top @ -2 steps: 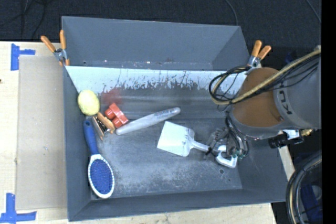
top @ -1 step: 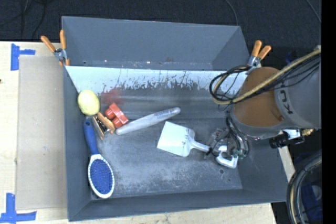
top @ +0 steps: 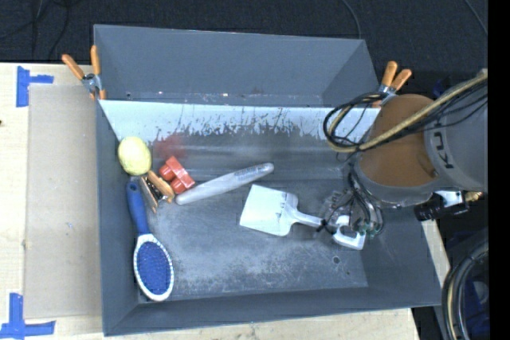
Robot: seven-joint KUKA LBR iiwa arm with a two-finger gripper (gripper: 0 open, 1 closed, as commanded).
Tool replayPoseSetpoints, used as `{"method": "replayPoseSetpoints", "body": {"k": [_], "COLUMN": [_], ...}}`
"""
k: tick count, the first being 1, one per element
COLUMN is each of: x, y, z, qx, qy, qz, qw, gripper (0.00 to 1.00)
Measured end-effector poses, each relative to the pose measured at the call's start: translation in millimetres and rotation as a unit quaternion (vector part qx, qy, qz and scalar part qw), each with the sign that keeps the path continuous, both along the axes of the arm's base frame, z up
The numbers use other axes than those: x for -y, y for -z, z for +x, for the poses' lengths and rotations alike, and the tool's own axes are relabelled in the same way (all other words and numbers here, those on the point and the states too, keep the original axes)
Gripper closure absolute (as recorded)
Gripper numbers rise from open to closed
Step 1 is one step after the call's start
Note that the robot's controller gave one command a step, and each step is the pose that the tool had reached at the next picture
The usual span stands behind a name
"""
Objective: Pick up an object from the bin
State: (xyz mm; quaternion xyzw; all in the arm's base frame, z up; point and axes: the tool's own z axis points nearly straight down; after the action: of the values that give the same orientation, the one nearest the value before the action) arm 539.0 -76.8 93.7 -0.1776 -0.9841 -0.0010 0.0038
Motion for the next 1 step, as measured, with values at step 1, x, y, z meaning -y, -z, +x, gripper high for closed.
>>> {"method": "replayPoseSetpoints", "body": {"k": [1], "x": [0.0], "y": [-25.9], "z": [-0.9], "qx": [-0.0022], "qy": [-0.001], "qz": [0.0], "qw": [1.0], "gripper": [1.0]}}
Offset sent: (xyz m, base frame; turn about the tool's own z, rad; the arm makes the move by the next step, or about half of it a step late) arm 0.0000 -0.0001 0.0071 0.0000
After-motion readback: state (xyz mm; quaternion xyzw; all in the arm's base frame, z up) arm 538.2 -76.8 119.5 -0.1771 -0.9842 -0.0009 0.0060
